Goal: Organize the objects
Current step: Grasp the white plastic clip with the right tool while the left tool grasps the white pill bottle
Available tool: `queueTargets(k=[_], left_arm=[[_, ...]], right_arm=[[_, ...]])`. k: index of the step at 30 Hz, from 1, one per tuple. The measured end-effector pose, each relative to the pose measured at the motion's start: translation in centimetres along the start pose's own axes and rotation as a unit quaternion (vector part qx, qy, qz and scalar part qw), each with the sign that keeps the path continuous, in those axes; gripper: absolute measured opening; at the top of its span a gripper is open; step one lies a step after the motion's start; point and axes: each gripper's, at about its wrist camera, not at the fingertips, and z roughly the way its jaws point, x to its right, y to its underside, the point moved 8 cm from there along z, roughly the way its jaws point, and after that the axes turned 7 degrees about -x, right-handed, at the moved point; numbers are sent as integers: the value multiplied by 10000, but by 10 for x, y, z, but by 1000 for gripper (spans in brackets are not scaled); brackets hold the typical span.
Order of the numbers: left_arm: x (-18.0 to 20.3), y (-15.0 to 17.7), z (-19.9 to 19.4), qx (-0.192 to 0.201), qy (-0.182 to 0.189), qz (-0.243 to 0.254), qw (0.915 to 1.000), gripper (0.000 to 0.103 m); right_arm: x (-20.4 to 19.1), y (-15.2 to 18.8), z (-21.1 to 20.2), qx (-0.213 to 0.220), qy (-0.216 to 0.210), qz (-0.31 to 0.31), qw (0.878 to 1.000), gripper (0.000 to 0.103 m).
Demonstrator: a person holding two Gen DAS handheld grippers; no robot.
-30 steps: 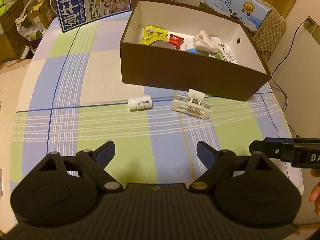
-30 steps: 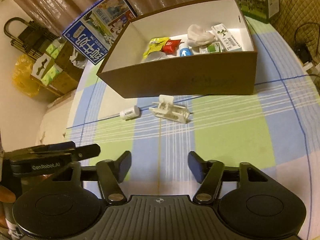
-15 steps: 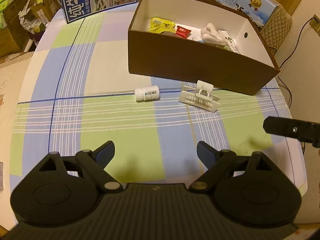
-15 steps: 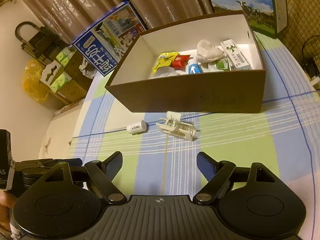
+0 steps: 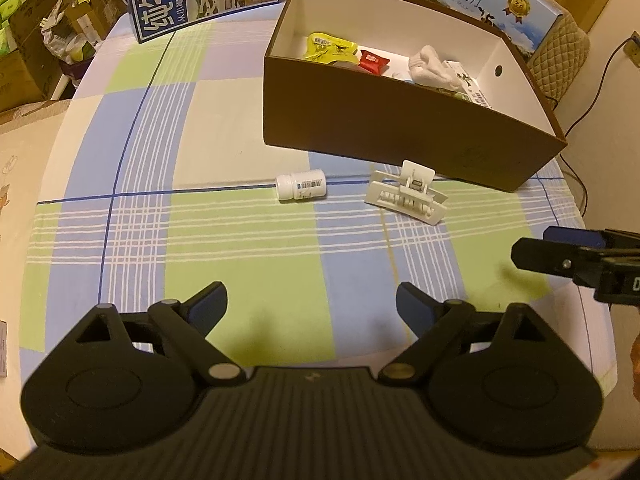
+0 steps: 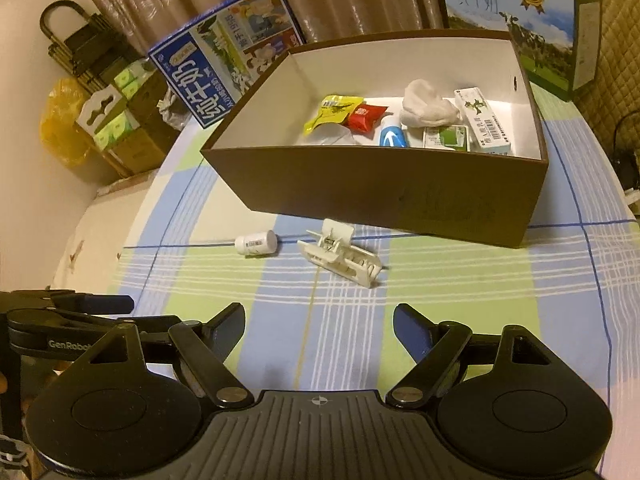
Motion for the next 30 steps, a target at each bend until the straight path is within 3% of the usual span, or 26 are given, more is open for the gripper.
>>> queueTargets(k=[16,22,30], left_arm=[[-12,-5,19,-28,-110,-238,9997,89],[-20,-8,30,-87,-193,-350,9992,89],[-31,-16,39,-86,-297,-459,9985,89]], right_arm=[[20,-6,43,-262,287,-316,9987,78],[13,-21,65,-140,151,-936,9954,78],[0,-40,102,-152,228,-1959,9802,78]])
